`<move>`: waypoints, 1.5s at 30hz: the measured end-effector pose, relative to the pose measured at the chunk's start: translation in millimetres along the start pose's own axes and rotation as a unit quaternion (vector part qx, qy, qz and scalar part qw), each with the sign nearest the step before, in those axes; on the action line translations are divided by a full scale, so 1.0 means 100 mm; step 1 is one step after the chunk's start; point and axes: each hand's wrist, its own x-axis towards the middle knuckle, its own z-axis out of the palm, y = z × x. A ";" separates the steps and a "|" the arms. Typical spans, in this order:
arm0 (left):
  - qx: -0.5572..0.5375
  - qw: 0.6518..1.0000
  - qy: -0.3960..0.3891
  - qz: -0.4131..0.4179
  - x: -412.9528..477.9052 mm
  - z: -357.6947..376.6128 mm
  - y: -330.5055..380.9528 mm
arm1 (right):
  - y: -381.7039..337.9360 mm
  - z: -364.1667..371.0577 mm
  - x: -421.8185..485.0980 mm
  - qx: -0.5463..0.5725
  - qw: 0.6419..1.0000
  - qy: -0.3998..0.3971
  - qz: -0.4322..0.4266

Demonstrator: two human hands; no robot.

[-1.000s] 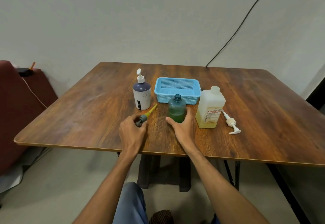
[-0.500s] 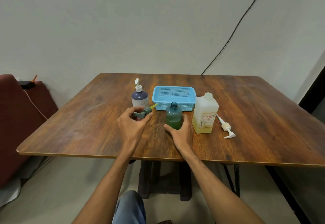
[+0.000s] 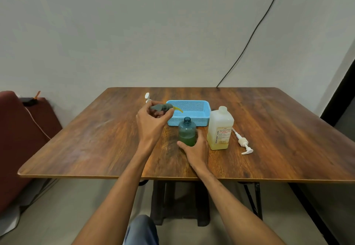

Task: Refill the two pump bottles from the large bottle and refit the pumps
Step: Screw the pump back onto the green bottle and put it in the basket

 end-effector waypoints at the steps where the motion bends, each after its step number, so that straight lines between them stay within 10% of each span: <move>1: -0.002 1.000 0.004 0.003 0.02 0.02 0.04 | 0.00 0.00 0.00 0.002 1.000 -0.001 0.000; 45: 0.133 0.980 -0.123 -0.083 0.18 0.51 -0.14 | 0.01 0.00 0.00 0.023 1.000 -0.009 0.009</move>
